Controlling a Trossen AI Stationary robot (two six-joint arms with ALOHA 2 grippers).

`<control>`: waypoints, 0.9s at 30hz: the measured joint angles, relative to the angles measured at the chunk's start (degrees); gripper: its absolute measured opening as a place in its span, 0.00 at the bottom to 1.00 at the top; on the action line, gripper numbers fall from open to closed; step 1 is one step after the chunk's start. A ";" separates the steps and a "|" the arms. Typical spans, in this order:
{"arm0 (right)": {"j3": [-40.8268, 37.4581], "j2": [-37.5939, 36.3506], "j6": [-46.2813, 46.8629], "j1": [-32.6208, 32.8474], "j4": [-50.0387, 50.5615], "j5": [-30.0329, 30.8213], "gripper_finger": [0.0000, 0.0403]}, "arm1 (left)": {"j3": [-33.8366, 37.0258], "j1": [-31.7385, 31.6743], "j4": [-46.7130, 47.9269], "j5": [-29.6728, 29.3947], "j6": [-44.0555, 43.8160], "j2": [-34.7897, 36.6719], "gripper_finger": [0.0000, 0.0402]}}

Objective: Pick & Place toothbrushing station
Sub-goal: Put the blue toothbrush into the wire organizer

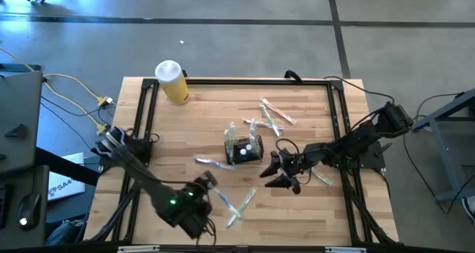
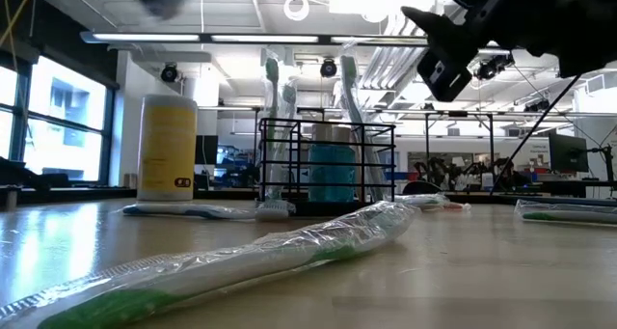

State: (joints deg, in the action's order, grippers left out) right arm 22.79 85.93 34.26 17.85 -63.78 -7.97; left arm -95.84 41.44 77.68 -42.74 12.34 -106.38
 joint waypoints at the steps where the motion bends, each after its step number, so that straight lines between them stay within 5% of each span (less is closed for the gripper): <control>1: 0.00 0.00 0.02 0.00 0.53 0.66 0.53 | -1.45 -0.57 -0.32 -2.83 3.59 -1.45 0.00; 6: 0.00 0.00 -0.10 0.02 1.88 4.02 0.53 | -8.06 -4.76 -3.93 -12.34 16.78 -6.16 0.00; 17: 0.02 0.00 0.27 0.48 2.93 8.02 0.71 | -10.34 -9.56 -24.78 -14.76 51.19 -9.88 0.00; 27: 0.02 0.00 0.42 0.52 2.80 8.05 0.73 | -10.44 -11.43 -32.68 -15.24 60.95 -10.91 0.00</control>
State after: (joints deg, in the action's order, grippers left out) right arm 22.81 85.93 34.68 18.37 -60.98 0.08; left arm -106.28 30.01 45.00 -57.97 73.30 -117.30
